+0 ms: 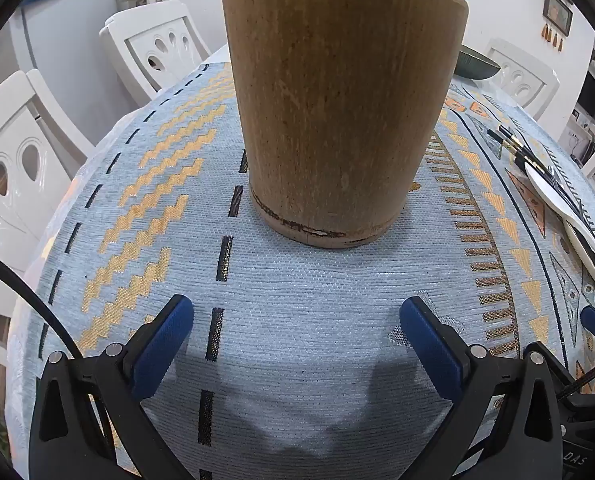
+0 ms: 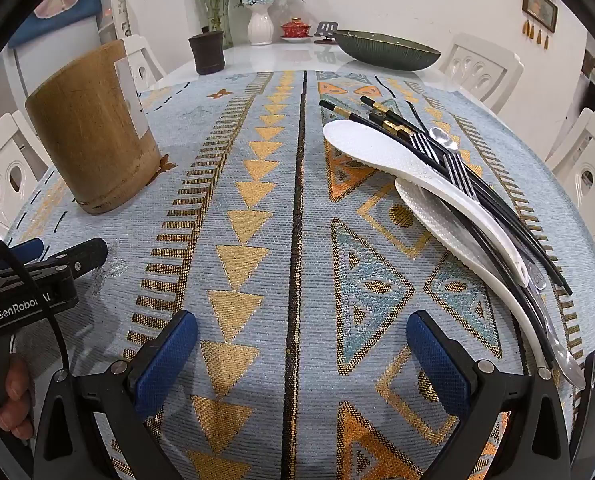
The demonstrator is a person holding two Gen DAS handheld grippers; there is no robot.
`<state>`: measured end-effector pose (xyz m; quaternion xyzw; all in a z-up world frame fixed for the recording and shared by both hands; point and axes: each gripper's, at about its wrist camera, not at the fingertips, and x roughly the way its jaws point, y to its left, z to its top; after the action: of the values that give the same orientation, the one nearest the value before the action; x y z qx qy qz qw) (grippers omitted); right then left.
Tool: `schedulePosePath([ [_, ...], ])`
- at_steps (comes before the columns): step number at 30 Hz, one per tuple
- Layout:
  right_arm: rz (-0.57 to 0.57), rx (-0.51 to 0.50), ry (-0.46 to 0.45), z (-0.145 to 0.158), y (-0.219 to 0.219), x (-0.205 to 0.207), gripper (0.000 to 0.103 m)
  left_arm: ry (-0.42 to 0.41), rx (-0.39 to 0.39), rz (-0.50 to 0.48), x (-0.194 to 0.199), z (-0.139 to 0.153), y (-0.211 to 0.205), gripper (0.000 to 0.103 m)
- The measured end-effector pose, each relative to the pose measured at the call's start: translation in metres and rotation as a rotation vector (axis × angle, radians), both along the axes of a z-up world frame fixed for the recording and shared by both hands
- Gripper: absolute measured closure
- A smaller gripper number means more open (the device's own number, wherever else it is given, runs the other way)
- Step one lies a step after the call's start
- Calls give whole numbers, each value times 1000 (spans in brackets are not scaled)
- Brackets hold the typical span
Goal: Organize utensils
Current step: 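Close the left tool around the wooden cup's rim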
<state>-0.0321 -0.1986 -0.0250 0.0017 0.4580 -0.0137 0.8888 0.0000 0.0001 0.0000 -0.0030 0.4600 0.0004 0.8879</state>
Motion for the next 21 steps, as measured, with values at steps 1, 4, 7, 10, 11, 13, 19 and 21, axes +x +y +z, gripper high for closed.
schedulePosePath([
  [1,0,0,-1,0,0,0,0,1,0,0,0,0,0,0],
  [4,0,-1,-1,0,0,0,0,3,-5,-4,0,0,1,0],
  [7,0,-1,-1,0,0,0,0,3,-5,-7,-2,3,1,0],
  [10,0,0,-1,0,0,0,0,-59,-32,-8,-10,16,0,1],
  [11,0,-1,-1,0,0,0,0,-91,-45,-3,-12,21,0,1],
  [13,0,-1,-1,0,0,0,0,-134,-80,5,-9,30,3,1],
  [19,0,-1,-1,0,0,0,0,-171,-136,21,15,34,8,1],
  [21,0,-1,-1,0,0,0,0,-183,-128,8,20,35,5,1],
])
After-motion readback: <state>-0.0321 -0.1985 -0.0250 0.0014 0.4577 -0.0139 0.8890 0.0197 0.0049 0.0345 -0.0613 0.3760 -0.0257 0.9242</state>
